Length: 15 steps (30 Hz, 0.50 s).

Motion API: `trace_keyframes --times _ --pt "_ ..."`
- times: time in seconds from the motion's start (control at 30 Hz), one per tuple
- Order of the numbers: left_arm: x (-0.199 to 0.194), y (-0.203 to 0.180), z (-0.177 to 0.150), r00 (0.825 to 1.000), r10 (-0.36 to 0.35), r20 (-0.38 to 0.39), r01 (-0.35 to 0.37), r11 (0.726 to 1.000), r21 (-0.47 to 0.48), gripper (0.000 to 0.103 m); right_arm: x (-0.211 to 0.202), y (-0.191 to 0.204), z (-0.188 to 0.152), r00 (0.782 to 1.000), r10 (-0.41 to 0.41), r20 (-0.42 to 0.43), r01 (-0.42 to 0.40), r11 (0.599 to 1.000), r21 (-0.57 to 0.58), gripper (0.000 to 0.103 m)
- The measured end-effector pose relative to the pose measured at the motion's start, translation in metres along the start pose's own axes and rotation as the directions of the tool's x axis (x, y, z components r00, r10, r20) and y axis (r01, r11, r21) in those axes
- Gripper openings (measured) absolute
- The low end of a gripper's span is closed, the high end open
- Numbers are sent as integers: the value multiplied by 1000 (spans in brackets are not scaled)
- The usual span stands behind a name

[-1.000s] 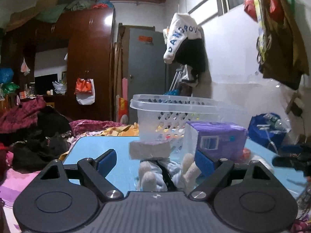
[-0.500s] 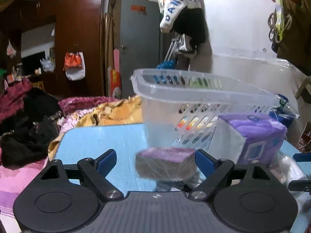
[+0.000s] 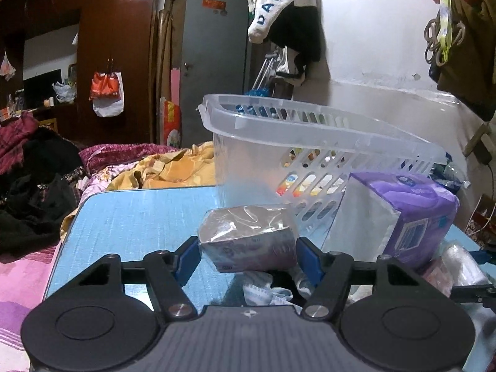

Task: Organize objects
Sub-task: 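Grasp the plastic-wrapped box with the left gripper while the right gripper grasps the white bottle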

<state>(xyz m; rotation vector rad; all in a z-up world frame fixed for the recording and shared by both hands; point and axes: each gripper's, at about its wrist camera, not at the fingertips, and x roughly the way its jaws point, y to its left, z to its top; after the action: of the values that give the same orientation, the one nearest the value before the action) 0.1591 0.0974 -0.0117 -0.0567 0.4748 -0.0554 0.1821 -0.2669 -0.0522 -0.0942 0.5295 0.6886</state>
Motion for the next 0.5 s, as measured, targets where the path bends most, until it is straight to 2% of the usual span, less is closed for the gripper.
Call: trace_keyframes --times 0.03,0.27,0.5 --pt "0 -1 1 1000 -3 3 3 1000 1 70 0 -1 -1 1000 5 -2 -5 1000 4 80" --pt "-8 -4 -2 998 -23 52 23 1000 14 69 -3 -3 -4 1000 13 22 -14 1000 18 79" --pt "-31 -11 -5 989 -45 141 41 999 32 69 -22 -4 -6 993 14 118 -17 1000 24 79"
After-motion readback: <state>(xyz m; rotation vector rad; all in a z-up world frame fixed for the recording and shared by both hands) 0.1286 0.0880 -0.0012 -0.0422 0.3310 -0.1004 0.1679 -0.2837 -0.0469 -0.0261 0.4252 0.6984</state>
